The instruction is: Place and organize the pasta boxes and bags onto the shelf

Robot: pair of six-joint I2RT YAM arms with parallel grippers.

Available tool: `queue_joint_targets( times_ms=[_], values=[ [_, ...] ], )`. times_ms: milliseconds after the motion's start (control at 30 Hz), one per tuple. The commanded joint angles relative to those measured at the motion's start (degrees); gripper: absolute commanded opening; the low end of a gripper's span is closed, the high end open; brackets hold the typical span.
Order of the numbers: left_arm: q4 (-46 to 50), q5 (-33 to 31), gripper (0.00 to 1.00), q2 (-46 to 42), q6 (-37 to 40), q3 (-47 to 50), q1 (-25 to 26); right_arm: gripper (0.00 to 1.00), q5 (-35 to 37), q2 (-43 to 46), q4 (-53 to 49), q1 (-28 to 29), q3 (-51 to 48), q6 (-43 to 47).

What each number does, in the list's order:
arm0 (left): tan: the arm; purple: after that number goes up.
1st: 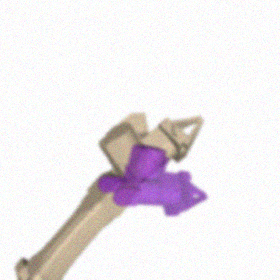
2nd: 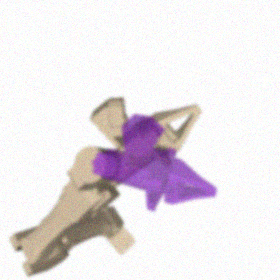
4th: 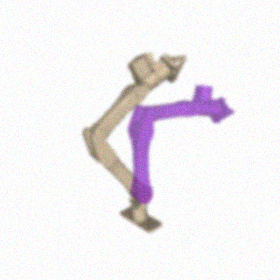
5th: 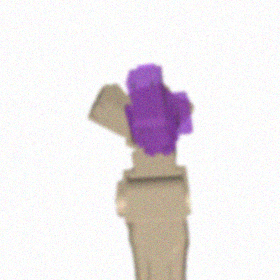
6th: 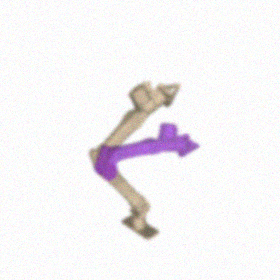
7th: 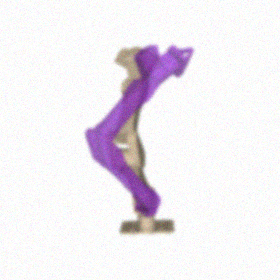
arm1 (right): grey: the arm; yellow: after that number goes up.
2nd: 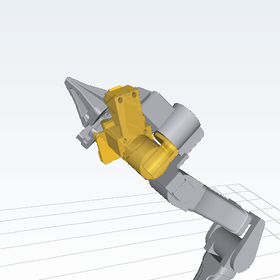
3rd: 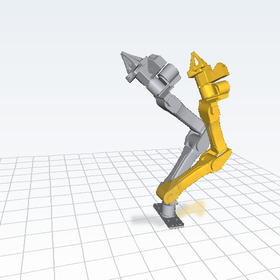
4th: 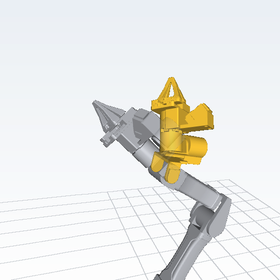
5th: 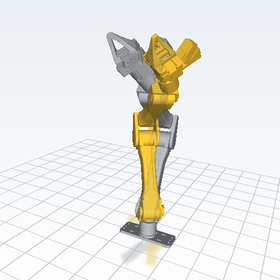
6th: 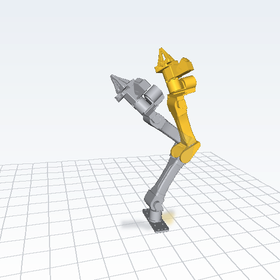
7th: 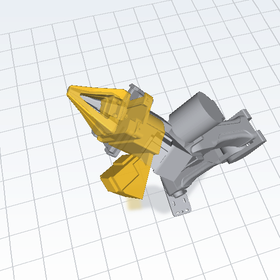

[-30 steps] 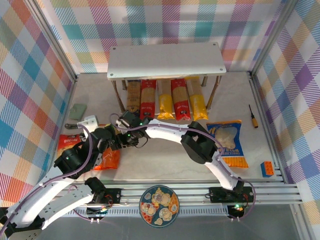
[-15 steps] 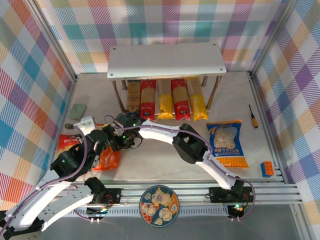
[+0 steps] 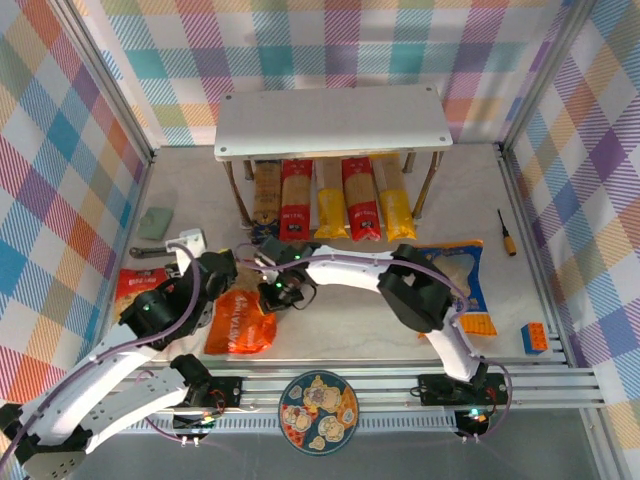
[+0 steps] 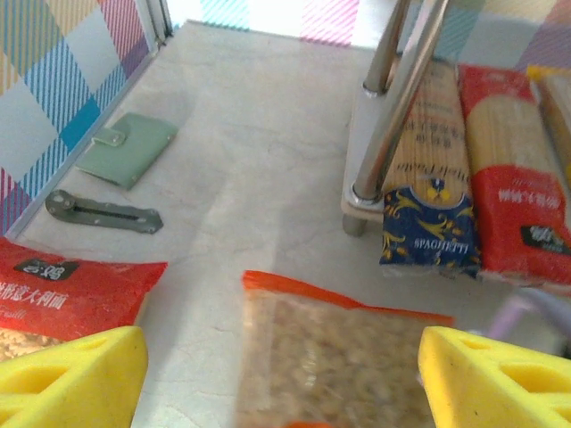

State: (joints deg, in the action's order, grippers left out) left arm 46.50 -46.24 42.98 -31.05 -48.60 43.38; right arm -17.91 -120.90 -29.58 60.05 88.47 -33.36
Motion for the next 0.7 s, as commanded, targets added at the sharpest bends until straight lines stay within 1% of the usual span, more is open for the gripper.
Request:
queue_joint_targets(
  times_ms=[0, 200, 333, 533, 667],
  values=[
    [-0.07, 1.22, 0.80, 2.78, 0.83, -0.66, 0.05, 0.00, 3.84, 6.04, -1.47, -1.98, -5.76, 2.17],
    [-1.45, 2.71, 0.80, 4.56, 0.55, -0.01, 0.02, 0.00, 6.68, 15.10, -1.69, -4.41, -17.56, 1.67],
    [-0.96, 3.39, 0.80, 5.36, 0.12, 0.32, 0.00, 0.00, 7.06, 19.01, -0.30, -7.73, -23.85, 1.02],
    [0.91, 1.22, 0.82, 7.48, -2.57, 1.97, -0.03, 0.00, 11.01, 22.10, -4.07, -10.88, -27.32, 4.13],
    [3.43, -1.50, 0.86, 9.96, -6.21, 2.89, -0.09, 0.00, 12.90, 24.86, -6.38, -12.54, -29.57, 6.02]
  ],
)
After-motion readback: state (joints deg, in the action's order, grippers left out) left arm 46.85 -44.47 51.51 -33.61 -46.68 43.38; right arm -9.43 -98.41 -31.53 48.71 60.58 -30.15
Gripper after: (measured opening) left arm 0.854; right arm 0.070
